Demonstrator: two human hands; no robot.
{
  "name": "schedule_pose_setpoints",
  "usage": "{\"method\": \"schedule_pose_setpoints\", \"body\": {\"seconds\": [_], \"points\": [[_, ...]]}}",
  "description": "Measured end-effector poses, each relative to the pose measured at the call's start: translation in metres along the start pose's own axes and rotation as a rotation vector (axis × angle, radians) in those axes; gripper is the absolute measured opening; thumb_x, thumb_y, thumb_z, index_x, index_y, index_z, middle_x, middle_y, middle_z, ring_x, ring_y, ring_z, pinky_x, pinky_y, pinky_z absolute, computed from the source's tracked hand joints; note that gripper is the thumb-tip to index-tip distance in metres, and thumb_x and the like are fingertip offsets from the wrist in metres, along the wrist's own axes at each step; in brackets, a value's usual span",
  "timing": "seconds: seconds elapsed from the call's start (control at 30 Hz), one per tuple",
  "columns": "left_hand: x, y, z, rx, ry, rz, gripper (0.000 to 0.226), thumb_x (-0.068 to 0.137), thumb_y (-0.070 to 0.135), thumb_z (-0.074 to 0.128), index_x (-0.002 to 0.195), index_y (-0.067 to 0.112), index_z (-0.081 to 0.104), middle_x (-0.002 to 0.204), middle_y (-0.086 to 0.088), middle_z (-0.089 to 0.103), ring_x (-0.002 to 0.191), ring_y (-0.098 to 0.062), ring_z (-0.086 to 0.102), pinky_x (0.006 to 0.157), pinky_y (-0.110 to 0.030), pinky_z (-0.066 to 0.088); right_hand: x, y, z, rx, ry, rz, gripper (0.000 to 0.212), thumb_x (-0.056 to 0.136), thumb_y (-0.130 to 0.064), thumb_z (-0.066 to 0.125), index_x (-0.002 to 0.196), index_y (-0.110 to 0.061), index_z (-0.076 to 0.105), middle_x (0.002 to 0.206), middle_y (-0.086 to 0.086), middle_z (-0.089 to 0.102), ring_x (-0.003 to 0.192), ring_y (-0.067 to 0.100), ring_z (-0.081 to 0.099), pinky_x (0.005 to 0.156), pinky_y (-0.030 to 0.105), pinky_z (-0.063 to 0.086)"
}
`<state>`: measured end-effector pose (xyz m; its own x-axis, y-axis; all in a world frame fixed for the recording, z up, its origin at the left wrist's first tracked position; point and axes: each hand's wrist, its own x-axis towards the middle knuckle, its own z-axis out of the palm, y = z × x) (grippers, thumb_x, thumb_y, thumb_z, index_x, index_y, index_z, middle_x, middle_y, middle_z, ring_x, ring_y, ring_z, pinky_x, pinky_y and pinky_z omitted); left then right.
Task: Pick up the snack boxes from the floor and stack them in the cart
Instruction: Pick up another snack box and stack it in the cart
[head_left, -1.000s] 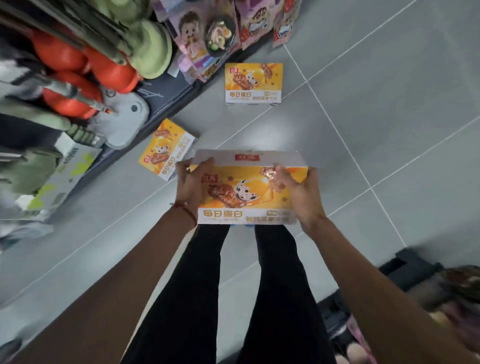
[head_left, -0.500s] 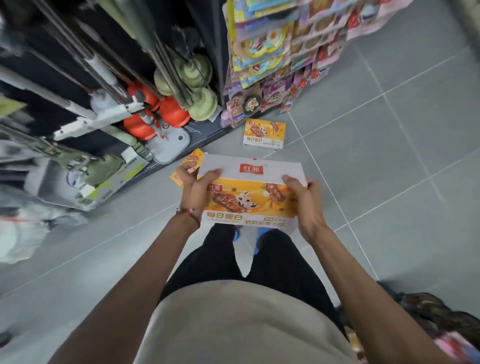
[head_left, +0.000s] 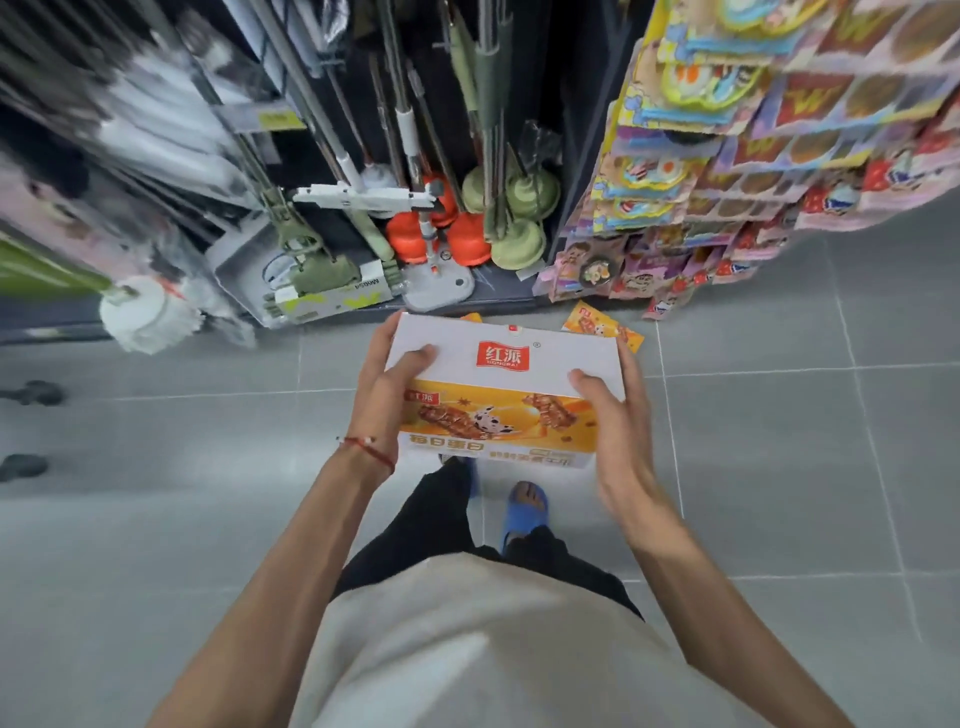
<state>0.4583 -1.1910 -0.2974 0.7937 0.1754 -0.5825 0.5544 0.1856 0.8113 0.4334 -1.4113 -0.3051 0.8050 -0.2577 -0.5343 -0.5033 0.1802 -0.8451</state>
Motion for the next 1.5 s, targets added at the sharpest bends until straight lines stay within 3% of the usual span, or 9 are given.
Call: {"method": "schedule_pose_setpoints", "body": {"seconds": [0.13,0.27,0.43,0.57,0.7,0.8,1.0,1.2,1.5], "points": [[-0.04,-0.012,-0.019,-0.034,0.088,0.076,0.037,0.097,0.019,0.061,0.123,0.044,0.057,0.115,-0.003,0.073,0.098,-0.024,0.072,0.074,-0.037,0.059,-0.016,-0.003,0.006,-0.033,-0.084,0.004,0.072,0.085,-0.027,0.075,0.151,-0.036,0.048,0.145,-0.012,0.062,0.13,0.012,0.063,0.111,0.048,0.051],[-0.077,-0.025,-0.045,-0.131,0.233,0.12,0.046,0.092,0.022,0.063,0.134,0.037,0.053,0.12,-0.007,0.071,0.101,-0.027,0.072,0.07,-0.036,0.059,-0.031,-0.003,0.021,-0.103,-0.26,-0.045,0.046,0.098,-0.009,0.067,0.131,-0.039,0.056,0.11,-0.029,0.073,0.102,-0.003,0.071,0.086,0.028,0.057],[-0.117,-0.033,-0.086,-0.199,0.376,0.169,0.047,0.082,0.034,0.064,0.127,0.045,0.056,0.119,-0.005,0.072,0.102,-0.028,0.073,0.085,-0.044,0.061,-0.058,0.005,0.06,-0.192,-0.394,-0.064,0.052,0.098,-0.013,0.067,0.132,-0.05,0.054,0.115,-0.03,0.072,0.108,0.0,0.07,0.091,0.034,0.055],[-0.145,-0.051,-0.137,-0.236,0.496,0.182,0.054,0.086,0.037,0.063,0.138,0.045,0.05,0.115,-0.003,0.074,0.097,-0.025,0.075,0.078,-0.033,0.06,-0.094,0.017,0.104,-0.271,-0.493,-0.078,0.066,0.093,-0.026,0.072,0.15,-0.048,0.047,0.145,-0.018,0.06,0.127,0.006,0.062,0.098,0.031,0.053],[-0.175,-0.073,-0.198,-0.304,0.61,0.185,0.048,0.1,0.028,0.058,0.142,0.046,0.046,0.109,0.002,0.076,0.093,-0.021,0.076,0.08,-0.031,0.061,-0.135,0.04,0.158,-0.322,-0.584,-0.079,0.065,0.097,-0.02,0.07,0.152,-0.045,0.046,0.146,-0.011,0.06,0.122,0.009,0.065,0.087,0.026,0.053],[-0.2,-0.091,-0.253,-0.384,0.669,0.183,0.052,0.099,0.026,0.059,0.145,0.045,0.045,0.119,0.001,0.073,0.098,-0.02,0.075,0.076,-0.026,0.06,-0.174,0.065,0.201,-0.38,-0.637,-0.102,0.069,0.092,-0.028,0.073,0.151,-0.051,0.045,0.151,-0.017,0.054,0.129,0.007,0.06,0.099,0.032,0.053],[-0.247,-0.121,-0.368,-0.478,0.747,0.2,0.051,0.099,0.02,0.06,0.142,0.044,0.048,0.125,0.003,0.07,0.097,-0.017,0.073,0.072,-0.027,0.058,-0.254,0.117,0.29,-0.449,-0.733,-0.115,0.063,0.1,-0.019,0.066,0.154,-0.043,0.043,0.12,-0.041,0.054,0.092,-0.029,0.058,0.08,0.011,0.047],[-0.279,-0.134,-0.463,-0.535,0.839,0.195,0.047,0.098,0.026,0.061,0.136,0.052,0.05,0.124,-0.002,0.071,0.102,-0.029,0.073,0.086,-0.044,0.061,-0.317,0.155,0.373,-0.52,-0.823,-0.125,0.065,0.1,-0.017,0.065,0.157,-0.038,0.042,0.127,-0.02,0.066,0.092,-0.015,0.066,0.073,0.011,0.05],[-0.282,-0.13,-0.602,-0.684,1.052,0.19,0.045,0.083,0.031,0.067,0.118,0.058,0.059,0.126,0.003,0.07,0.105,-0.025,0.072,0.084,-0.042,0.058,-0.365,0.206,0.537,-0.613,-1.007,-0.115,0.058,0.098,-0.025,0.068,0.149,-0.045,0.047,0.123,-0.019,0.068,0.1,-0.002,0.07,0.071,0.014,0.051]]}}
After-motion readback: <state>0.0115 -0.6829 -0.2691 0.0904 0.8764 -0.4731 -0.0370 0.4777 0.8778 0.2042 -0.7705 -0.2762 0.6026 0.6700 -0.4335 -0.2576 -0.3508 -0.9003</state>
